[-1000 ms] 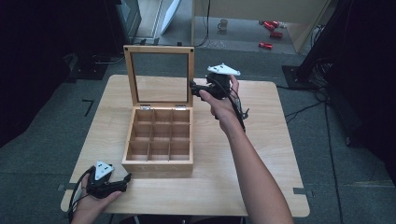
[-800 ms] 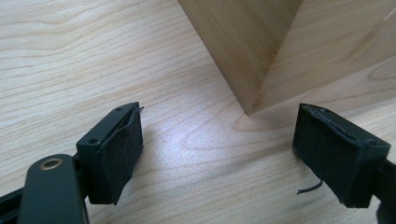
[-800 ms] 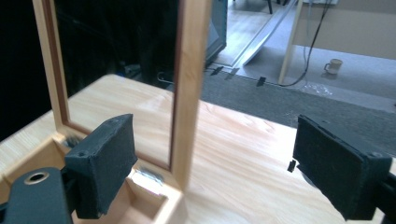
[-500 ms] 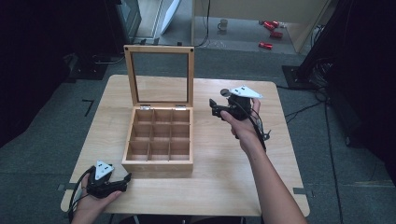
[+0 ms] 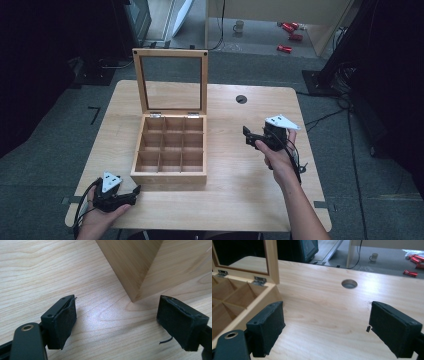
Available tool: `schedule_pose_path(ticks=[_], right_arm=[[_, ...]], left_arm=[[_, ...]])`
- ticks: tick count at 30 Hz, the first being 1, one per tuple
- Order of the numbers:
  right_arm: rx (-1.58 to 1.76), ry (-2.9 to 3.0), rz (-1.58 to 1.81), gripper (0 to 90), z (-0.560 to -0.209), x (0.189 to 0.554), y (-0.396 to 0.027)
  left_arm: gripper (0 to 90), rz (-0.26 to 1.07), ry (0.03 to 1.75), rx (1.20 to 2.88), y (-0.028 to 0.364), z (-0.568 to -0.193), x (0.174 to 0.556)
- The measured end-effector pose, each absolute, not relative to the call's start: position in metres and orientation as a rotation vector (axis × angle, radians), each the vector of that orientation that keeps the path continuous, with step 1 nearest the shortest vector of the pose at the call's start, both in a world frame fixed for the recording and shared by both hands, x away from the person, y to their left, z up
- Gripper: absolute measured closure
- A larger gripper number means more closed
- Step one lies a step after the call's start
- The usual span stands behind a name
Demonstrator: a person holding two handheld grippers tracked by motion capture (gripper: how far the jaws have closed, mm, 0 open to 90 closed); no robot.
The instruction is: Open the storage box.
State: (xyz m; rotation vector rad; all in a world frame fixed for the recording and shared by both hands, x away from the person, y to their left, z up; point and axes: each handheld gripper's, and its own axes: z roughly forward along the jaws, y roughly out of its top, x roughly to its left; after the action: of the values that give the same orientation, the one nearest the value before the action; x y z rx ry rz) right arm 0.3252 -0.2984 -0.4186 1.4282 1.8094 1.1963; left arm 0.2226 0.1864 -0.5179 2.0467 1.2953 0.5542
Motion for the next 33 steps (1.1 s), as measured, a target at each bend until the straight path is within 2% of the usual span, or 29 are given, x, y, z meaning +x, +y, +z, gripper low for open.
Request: schedule_pose_path(ticks=[33], right_arm=[[1.677,1.729,1.047,12.5,-0.500,0.229,-0.393]], left_arm=[[16.8,0.559,1.307,2.042,0.185,-0.518,0.223]])
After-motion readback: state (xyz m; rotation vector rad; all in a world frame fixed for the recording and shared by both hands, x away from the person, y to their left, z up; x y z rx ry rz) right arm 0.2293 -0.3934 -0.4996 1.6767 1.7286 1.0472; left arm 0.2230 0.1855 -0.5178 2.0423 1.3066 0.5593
